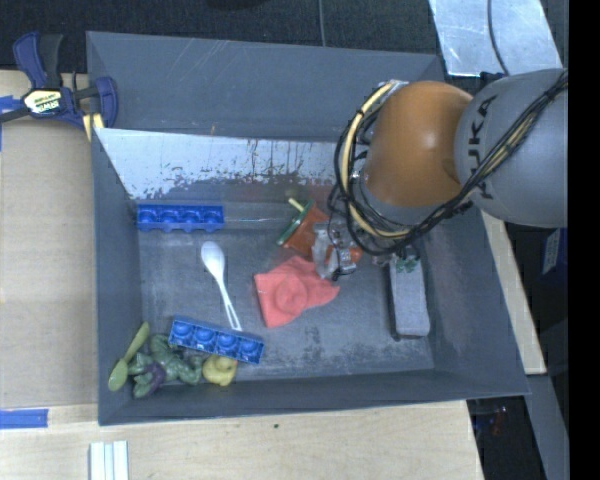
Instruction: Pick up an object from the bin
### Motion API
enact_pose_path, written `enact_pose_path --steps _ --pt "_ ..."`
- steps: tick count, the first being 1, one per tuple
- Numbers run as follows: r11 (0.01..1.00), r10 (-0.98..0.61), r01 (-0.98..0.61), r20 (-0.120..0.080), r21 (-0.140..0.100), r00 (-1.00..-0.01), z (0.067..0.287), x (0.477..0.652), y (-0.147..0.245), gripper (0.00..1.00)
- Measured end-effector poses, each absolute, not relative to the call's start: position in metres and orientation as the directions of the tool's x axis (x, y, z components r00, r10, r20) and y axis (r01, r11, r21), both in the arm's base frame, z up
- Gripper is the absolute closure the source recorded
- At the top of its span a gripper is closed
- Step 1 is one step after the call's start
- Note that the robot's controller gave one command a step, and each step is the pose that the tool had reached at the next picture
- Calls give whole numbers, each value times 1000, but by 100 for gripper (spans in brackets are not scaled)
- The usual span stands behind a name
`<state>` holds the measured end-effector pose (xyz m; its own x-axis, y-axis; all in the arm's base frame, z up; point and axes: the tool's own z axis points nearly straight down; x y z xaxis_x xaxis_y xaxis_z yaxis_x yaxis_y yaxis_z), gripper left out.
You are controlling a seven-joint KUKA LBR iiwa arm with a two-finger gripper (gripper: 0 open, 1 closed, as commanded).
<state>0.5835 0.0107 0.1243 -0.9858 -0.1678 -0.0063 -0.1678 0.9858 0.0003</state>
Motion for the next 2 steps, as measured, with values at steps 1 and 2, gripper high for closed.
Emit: enact_pose_path --steps 1,2 --pt "957 -288 -288 -8 -1 -957 109 585 3 100" --pt "983 -184 -184 -6 0 -983 98 579 51 100"
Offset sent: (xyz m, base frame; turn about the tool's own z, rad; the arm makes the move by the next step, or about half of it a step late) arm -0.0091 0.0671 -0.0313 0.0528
